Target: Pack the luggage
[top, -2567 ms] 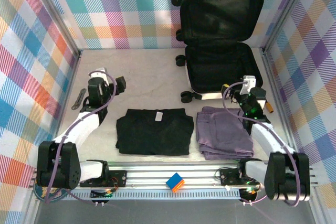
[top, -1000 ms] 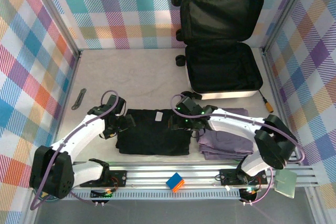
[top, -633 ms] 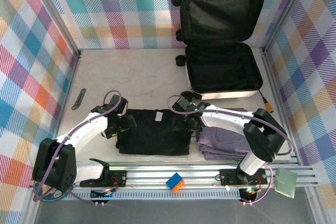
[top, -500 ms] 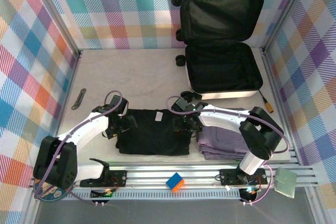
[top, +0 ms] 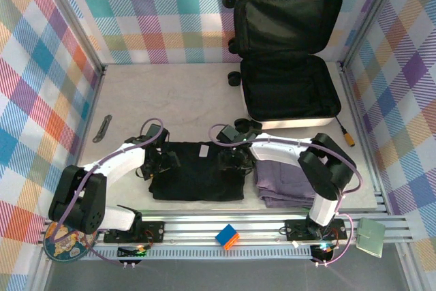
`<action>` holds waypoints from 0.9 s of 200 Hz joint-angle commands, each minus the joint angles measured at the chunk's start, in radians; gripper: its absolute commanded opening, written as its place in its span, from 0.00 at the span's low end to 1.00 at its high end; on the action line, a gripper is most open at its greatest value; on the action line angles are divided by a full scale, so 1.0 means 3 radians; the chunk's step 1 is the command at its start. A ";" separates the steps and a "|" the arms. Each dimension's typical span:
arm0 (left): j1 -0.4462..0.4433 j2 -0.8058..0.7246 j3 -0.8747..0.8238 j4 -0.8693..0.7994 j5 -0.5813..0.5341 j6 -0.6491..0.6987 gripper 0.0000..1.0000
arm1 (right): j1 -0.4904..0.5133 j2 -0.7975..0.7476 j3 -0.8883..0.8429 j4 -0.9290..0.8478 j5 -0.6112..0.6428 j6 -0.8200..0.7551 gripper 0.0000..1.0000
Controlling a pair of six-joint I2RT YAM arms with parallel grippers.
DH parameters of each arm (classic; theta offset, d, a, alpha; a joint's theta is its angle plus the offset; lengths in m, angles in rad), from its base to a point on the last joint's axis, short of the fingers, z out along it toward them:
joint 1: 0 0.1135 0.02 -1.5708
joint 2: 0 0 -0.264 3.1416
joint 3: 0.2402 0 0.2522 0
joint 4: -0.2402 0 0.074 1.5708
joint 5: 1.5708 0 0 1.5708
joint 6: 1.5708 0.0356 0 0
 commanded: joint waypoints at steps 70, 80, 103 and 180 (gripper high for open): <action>-0.0379 0.0345 -0.0073 0.0383 0.0211 -0.0072 0.53 | 0.0081 0.0299 0.0152 0.0193 -0.0381 -0.0198 0.59; -0.0413 0.0348 -0.0063 0.0398 0.0191 -0.0073 0.44 | 0.0086 0.0299 0.0132 0.0225 -0.0392 -0.0213 0.52; -0.0462 0.0301 -0.0025 0.0414 0.0153 -0.0060 0.23 | 0.0087 0.0233 0.0151 0.0130 -0.0299 -0.0313 0.30; -0.0601 -0.0184 0.0590 -0.0109 0.0145 0.0003 0.00 | -0.0069 -0.0247 0.0542 -0.0390 -0.0302 -0.0803 0.03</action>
